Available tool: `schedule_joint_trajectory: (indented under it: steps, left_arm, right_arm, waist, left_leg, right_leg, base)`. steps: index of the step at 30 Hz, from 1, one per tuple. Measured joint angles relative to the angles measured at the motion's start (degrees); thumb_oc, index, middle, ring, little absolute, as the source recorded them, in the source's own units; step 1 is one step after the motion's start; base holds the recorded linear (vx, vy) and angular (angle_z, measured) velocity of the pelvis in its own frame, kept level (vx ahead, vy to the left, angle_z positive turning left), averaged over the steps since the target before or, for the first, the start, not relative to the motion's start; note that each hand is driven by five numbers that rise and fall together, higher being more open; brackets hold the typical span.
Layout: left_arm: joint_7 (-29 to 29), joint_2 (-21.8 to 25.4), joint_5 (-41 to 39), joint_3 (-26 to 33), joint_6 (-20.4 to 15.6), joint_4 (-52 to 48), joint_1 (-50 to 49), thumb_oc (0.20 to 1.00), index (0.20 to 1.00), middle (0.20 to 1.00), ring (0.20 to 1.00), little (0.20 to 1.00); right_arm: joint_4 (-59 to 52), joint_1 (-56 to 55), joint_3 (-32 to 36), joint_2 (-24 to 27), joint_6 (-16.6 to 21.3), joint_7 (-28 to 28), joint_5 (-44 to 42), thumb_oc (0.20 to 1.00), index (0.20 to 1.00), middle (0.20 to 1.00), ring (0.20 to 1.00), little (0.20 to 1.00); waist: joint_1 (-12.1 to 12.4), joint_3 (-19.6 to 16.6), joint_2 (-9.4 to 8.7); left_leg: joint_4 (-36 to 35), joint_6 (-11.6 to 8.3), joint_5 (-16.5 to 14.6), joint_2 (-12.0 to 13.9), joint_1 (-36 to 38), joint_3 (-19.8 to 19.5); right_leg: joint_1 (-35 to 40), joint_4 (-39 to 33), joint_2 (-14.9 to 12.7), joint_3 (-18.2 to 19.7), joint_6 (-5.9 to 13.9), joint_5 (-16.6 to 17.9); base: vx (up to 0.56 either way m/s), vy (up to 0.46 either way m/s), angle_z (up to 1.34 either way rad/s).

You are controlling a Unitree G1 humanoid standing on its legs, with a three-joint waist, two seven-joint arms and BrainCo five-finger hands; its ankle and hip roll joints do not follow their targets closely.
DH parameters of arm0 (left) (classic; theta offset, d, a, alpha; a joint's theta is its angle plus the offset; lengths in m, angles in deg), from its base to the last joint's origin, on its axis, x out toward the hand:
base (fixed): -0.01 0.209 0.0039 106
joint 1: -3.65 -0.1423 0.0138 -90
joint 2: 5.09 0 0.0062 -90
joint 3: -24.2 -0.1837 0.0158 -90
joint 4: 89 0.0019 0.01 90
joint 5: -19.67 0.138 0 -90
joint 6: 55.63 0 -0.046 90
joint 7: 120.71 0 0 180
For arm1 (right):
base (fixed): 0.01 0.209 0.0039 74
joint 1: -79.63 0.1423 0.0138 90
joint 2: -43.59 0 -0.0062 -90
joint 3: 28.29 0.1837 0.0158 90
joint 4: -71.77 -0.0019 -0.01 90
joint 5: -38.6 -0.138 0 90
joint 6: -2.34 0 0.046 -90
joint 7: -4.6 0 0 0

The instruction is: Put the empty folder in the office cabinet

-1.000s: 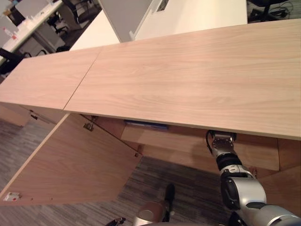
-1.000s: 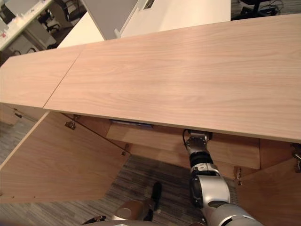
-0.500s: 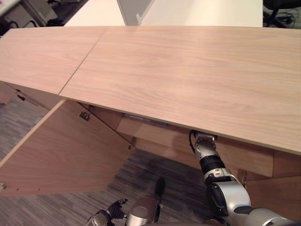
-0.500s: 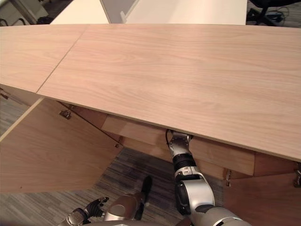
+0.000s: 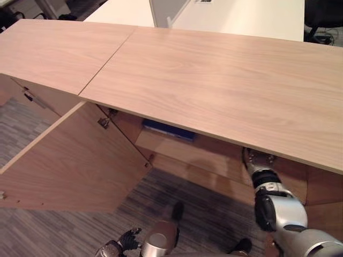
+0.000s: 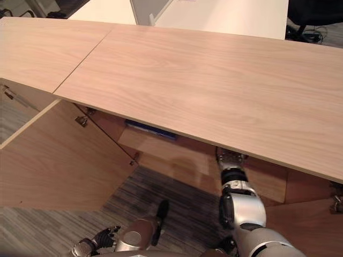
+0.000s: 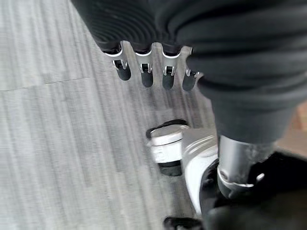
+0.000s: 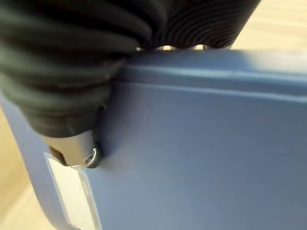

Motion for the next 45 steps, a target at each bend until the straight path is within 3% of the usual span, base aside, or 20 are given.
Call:
schedule_joint_trajectory:
  steps: [2, 4, 5, 6, 8, 16, 19, 24, 27, 31, 43, 45]
  left_arm:
    - [0.03, 0.0, -0.11, -0.06, -0.05, -0.4, 0.37, 1.0, 1.0, 1.0, 1.0, 1.0]
    - [0.16, -0.11, -0.6, -1.39, -0.64, -1.45, 1.43, 1.0, 1.0, 1.0, 1.0, 1.0]
    - [0.41, -0.06, -1.79, -2.97, -1.15, -1.76, 3.07, 1.0, 1.0, 1.0, 1.0, 1.0]
    - [0.43, 0.26, -2.49, -3.31, -1.48, -2.05, 3.59, 1.0, 1.0, 1.0, 1.0, 1.0]
    - [0.45, 0.41, -4.0, -3.22, -1.49, -2.58, 3.72, 1.0, 1.0, 1.0, 1.0, 1.0]
    - [-0.86, 2.07, -6.82, -2.97, -1.69, -3.65, 3.68, 1.0, 1.0, 1.0, 1.0, 1.0]
    - [-1.92, 1.83, -8.72, -2.47, -1.58, -3.56, 4.08, 1.0, 1.0, 1.0, 1.0, 1.0]
    - [-2.84, 1.82, -9.45, -1.13, -1.5, -3.3, 5.48, 1.0, 1.0, 1.0, 1.0, 1.0]
    - [-3.85, 1.97, -11.18, -0.69, -1.65, -3.21, 6.03, 1.0, 1.0, 1.0, 1.0, 1.0]
    - [-4.15, 1.93, -11.18, -0.72, -1.42, -3.1, 6.09, 1.0, 1.0, 1.0, 1.0, 1.0]
    - [-5.74, 1.59, -11.25, -0.73, -1.37, -2.35, 7.33, 1.0, 1.0, 1.0, 1.0, 1.0]
    - [-6.19, 1.54, -11.25, -0.72, -1.36, -1.88, 7.51, 1.0, 1.0, 1.0, 1.0, 1.0]
  right_arm:
    - [1.57, 0.44, 0.65, 2.2, -0.14, -0.07, -0.05, 0.2, 0.2, 0.2, 0.2, 0.2]
    - [5.97, 2.63, 1.35, 6.39, -1.42, 0.12, -0.06, 0.2, 0.2, 0.2, 0.2, 0.2]
    - [9.95, 4.99, 1.49, 10.53, -2.27, 0.08, -0.14, 0.2, 0.2, 0.2, 0.2, 0.2]
    - [11.48, 6.89, 0.87, 12.36, -3.56, 0.16, -0.1, 0.2, 0.2, 0.2, 0.2, 0.2]
    - [12.11, 7.94, 0.96, 12.81, -4.38, 0.19, -0.09, 0.2, 0.2, 0.2, 0.2, 0.2]
    - [13.74, 12.34, 0.79, 11.6, -4.39, -0.05, -0.13, 0.2, 0.2, 0.2, 0.2, 0.2]
    - [12.98, 12.92, -0.67, 8.21, -3.65, -0.24, -0.17, 0.2, 0.2, 0.2, 0.2, 0.2]
    - [13.19, 14.29, -1.96, 7.6, -3.6, -0.65, -0.37, 0.2, 0.2, 0.2, 0.2, 0.2]
    - [13.45, 15.16, -2.78, 7.69, -3.93, -1.23, -0.58, 0.2, 0.2, 0.2, 0.2, 0.2]
    - [13.56, 16.3, -3.08, 7.7, -3.88, -1.71, -0.59, 0.2, 0.2, 0.2, 0.2, 0.2]
    - [13.67, 17.46, -5.21, 6.67, -3.49, -1.82, -0.6, 0.2, 0.2, 0.2, 0.2, 0.2]
    - [13.24, 18.69, -5.57, 4.97, -3.12, -2.13, -0.56, 0.2, 0.2, 0.2, 0.2, 0.2]
  waist:
    - [-0.23, 0.43, 1.71]
    - [-0.13, 1.86, 4.67]
    - [-0.04, 3.62, 7.34]
    - [-0.25, 5.7, 8.83]
    - [-0.79, 7.73, 9.53]
    - [-1.47, 11.17, 8.48]
    - [-3.01, 11.28, 8.33]
    - [-3.3, 11.55, 7.96]
    - [-4.58, 12.04, 7.21]
    - [-4.51, 12.17, 7.02]
    - [-5.0, 12.19, 6.63]
    - [-6.19, 12.19, 6.3]
  left_leg:
    - [1.4, -0.07, -0.06, -0.04, -1.44, -0.24]
    - [4.45, -0.1, -0.84, 0.08, -4.07, -0.28]
    - [6.44, -0.17, -1.18, 0.27, -6.36, -0.52]
    - [7.81, -0.16, -1.2, 0.31, -8.3, -0.25]
    - [9.79, -0.11, -1.87, 0.35, -10.03, 0.14]
    - [19.67, 0.79, -6.81, 0.33, -15.92, 2.19]
    - [24.81, 0.69, -9.25, 0.71, -19.37, 2.03]
    - [28.71, 0.43, -10.92, 1.55, -21.16, 2.77]
    - [30.51, 0.22, -11.48, 2.02, -22.15, 2.56]
    - [32.27, 0.05, -12.18, 2.31, -23.97, 1.91]
    - [33.44, 0.04, -12.43, 2.56, -26.0, 2.01]
    - [34.22, -0.04, -12.51, 2.63, -27.03, 2.06]
  right_leg:
    - [-0.76, 0.78, -0.05, -0.02, -0.06, 0.08]
    - [-2.51, 2.17, -0.14, 0.09, -0.21, -0.04]
    - [-4.65, 4.13, -0.42, 0.26, -0.35, -0.48]
    - [-7.6, 6.45, -0.73, 1.44, -0.53, -0.7]
    - [-9.76, 8.81, -1.22, 2.61, -0.85, -1.69]
    - [-16.7, 16.21, -3.05, 7.13, -0.39, -4.37]
    - [-19.51, 20.1, -3.18, 8.47, -0.42, -6.01]
    - [-22.42, 24.03, -3.08, 10.58, -0.92, -7.6]
    - [-23.89, 27.05, -3.13, 11.22, -1.06, -9.14]
    - [-26.01, 29.61, -3.08, 11.75, -1.67, -10.27]
    - [-28.33, 30.71, -2.87, 12.51, -1.73, -10.42]
    - [-29.48, 31.42, -2.9, 12.7, -1.96, -10.54]
  base:
    - [-0.12, -0.034, 0.04]
    - [-0.13, -0.061, 0.01]
    - [-0.17, -0.054, -0.05]
    - [-0.14, -0.028, -0.12]
    - [-0.08, -0.012, -0.13]
    - [-0.04, -0.012, -0.13]
    - [-0.01, -0.01, -0.07]
    - [-0.04, -0.021, -0.12]
    - [-0.03, -0.036, -0.01]
    - [0.0, -0.006, 0.01]
    - [0.0, -0.005, -0.01]
    - [-0.01, -0.006, -0.04]
